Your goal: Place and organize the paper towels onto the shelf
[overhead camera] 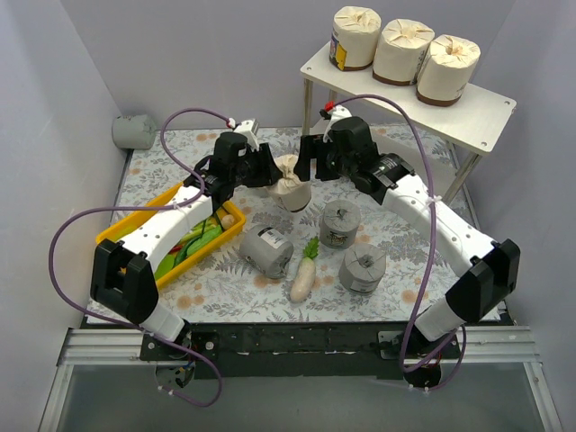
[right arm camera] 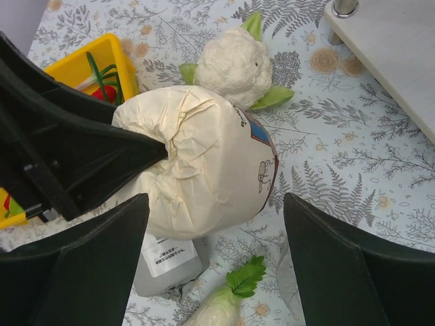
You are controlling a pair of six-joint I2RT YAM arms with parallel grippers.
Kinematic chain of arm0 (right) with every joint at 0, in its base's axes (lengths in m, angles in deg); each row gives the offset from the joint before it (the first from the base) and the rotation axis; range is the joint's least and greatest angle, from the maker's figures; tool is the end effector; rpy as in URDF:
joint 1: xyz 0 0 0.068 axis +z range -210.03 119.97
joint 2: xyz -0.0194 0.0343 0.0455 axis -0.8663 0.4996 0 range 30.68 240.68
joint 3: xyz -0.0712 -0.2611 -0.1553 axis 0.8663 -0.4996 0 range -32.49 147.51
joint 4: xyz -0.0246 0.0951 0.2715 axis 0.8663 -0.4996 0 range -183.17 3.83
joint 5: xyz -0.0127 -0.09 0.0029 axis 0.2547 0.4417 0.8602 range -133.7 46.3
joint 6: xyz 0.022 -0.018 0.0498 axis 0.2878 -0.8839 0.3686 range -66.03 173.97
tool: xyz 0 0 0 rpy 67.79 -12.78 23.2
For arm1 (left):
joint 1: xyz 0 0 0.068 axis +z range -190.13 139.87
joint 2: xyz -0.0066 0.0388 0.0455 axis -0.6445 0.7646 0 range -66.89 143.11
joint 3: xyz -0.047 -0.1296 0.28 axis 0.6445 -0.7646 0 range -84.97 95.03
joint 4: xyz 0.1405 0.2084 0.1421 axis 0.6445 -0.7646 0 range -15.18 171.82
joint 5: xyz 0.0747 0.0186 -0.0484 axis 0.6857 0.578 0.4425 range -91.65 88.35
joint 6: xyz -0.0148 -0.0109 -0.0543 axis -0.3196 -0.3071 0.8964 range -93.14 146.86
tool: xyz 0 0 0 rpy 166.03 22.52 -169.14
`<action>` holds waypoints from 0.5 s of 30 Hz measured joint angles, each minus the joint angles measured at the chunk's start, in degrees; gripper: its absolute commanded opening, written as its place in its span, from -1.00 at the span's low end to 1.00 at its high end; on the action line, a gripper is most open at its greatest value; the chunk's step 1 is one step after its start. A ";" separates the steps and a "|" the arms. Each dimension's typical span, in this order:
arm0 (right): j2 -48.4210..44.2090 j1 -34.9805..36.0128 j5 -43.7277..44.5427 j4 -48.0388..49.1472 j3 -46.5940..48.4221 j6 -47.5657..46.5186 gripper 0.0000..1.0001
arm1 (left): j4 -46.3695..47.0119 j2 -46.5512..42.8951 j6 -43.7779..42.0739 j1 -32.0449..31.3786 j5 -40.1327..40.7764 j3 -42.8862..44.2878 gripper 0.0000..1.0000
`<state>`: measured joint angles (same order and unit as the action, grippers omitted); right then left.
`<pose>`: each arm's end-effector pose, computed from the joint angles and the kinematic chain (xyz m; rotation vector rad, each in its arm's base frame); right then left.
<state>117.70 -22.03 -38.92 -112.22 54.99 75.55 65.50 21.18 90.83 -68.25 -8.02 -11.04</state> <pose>0.3022 0.2318 0.4302 -0.2407 2.0495 0.5709 0.3406 -0.1871 0.3512 -0.6354 2.2012 -1.0314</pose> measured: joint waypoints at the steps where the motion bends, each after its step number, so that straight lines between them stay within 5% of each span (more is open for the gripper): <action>1: 0.90 0.11 0.24 -0.28 0.59 0.24 0.72 | 0.11 -0.44 0.17 -0.11 0.02 -0.42 -0.30; 15: 6.93 1.05 1.57 -1.11 3.13 2.34 0.57 | 0.96 -1.51 1.07 -0.76 0.13 -1.38 -0.29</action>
<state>124.63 -20.98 -37.35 -113.33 58.12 77.89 66.46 19.68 91.90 -69.01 -7.89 -12.42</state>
